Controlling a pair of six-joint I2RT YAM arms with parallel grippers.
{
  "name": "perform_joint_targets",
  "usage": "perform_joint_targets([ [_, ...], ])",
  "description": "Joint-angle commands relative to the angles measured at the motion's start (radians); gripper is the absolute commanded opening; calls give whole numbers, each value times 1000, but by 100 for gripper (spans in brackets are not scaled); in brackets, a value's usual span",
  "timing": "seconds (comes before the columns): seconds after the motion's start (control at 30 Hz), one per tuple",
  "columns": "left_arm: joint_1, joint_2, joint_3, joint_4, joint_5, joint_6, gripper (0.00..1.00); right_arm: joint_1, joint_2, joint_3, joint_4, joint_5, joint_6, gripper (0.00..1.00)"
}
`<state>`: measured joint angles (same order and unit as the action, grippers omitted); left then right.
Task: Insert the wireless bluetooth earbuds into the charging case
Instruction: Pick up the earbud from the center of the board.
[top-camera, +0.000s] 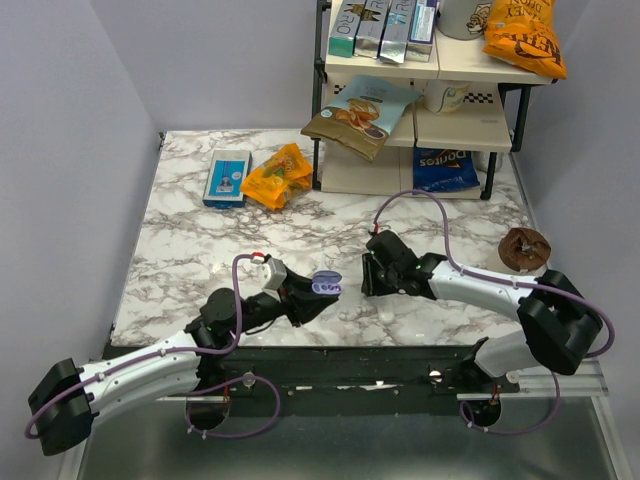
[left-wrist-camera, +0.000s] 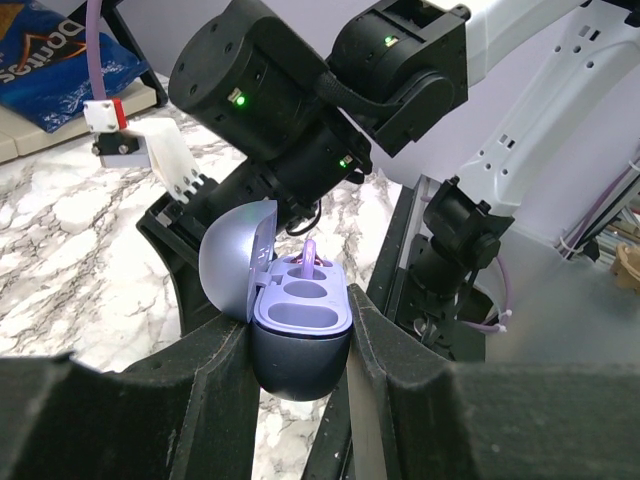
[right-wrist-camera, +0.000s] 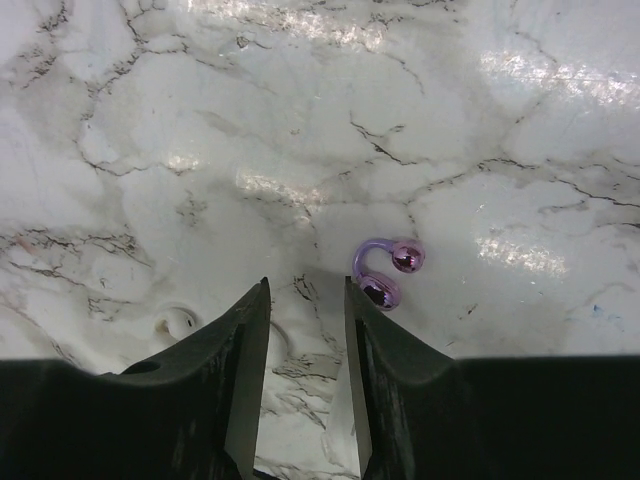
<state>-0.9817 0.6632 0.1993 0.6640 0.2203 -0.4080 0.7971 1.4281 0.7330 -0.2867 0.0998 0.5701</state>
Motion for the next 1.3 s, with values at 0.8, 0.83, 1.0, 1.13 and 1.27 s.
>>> perform_joint_targets([
  [0.8,-11,26,-14,51,-13,0,0,-49,6,-52,27,32,1,47],
  [0.83,-11,30,-14,54,-12,0,0,-49,5,-56,29,32,2,47],
  [1.0,-12,35,-14,57,-12,0,0,-49,2,-63,30,34,4,47],
  [1.13,-12,36,-15,60,-13,-2,0,-50,3,-67,31,40,5,47],
  [1.27,-14,36,-17,59,-13,-2,0,-50,2,-75,31,44,7,45],
])
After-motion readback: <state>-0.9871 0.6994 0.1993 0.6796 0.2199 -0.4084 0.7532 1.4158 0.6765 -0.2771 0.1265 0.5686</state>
